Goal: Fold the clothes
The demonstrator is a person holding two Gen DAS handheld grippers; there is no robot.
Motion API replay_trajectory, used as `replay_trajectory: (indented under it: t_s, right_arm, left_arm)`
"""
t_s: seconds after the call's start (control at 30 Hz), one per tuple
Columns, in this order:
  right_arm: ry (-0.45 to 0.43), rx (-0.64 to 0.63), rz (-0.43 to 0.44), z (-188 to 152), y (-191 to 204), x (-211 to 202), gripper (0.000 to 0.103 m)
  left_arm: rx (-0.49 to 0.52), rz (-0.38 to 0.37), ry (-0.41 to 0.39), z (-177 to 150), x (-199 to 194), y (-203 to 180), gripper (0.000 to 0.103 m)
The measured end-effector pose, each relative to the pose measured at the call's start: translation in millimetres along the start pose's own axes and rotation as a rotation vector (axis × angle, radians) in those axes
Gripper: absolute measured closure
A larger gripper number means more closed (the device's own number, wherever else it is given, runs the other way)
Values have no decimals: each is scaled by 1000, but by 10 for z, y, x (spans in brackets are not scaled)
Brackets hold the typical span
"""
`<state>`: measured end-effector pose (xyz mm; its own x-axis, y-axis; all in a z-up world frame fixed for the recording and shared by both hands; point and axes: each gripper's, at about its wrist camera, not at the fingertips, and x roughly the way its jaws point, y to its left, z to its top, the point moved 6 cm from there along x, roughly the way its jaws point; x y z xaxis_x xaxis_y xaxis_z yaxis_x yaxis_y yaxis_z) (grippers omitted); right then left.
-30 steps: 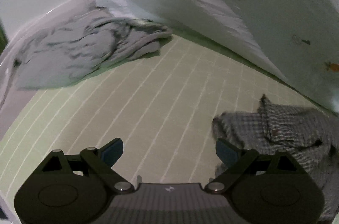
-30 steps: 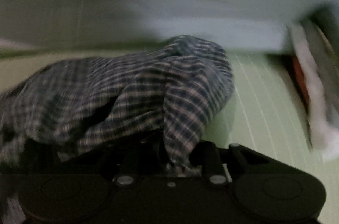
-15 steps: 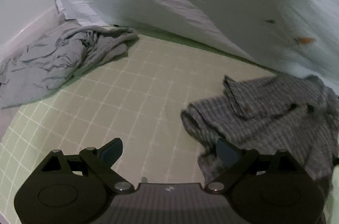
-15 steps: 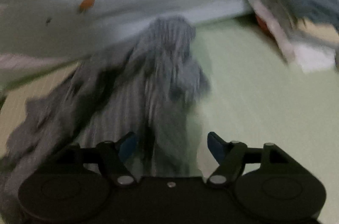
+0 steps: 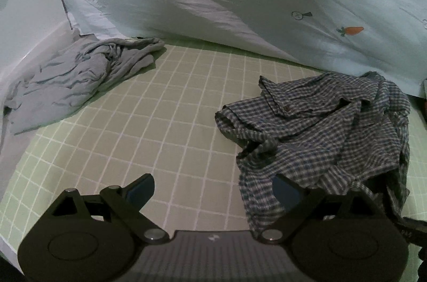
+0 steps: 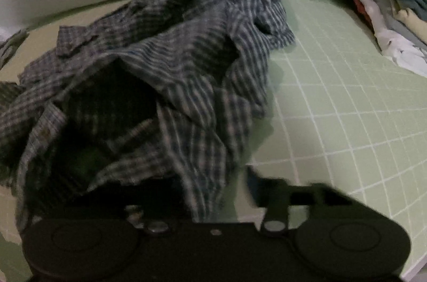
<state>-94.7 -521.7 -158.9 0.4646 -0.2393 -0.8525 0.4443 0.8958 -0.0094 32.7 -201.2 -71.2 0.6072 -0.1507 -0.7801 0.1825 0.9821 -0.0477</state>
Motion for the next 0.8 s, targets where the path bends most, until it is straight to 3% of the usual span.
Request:
replay_trajectory:
  t_s: [0.03, 0.07, 0.27, 0.5, 0.6, 0.7, 0.77, 0.8]
  right_arm:
    - [-5, 3, 4, -4, -67, -14, 92]
    - [-10, 7, 8, -9, -134, -28, 99]
    - [-74, 84, -145, 212, -1004, -30, 101]
    - [-259, 221, -381, 1027, -2412, -185, 100]
    - [-299, 294, -410, 1263, -2733, -146, 100]
    - [-248, 301, -408, 1344, -2718, 112, 91]
    - [-214, 303, -405, 1373, -2665, 277, 67]
    - [-205, 305, -406, 1363, -2616, 331, 63]
  left_arm:
    - [-3, 0, 0, -9, -9, -27, 8]
    - [-5, -1, 0, -14, -11, -58, 8]
    - [6, -12, -8, 16, 8, -307, 8]
    - [23, -16, -22, 268, 197, -597, 8]
    - [27, -11, -41, 455, 349, -727, 8]
    - [-4, -7, -27, 635, 596, -822, 8]
    - [-17, -13, -8, 744, 769, -897, 8]
    - [-14, -21, 1, 787, 849, -935, 8]
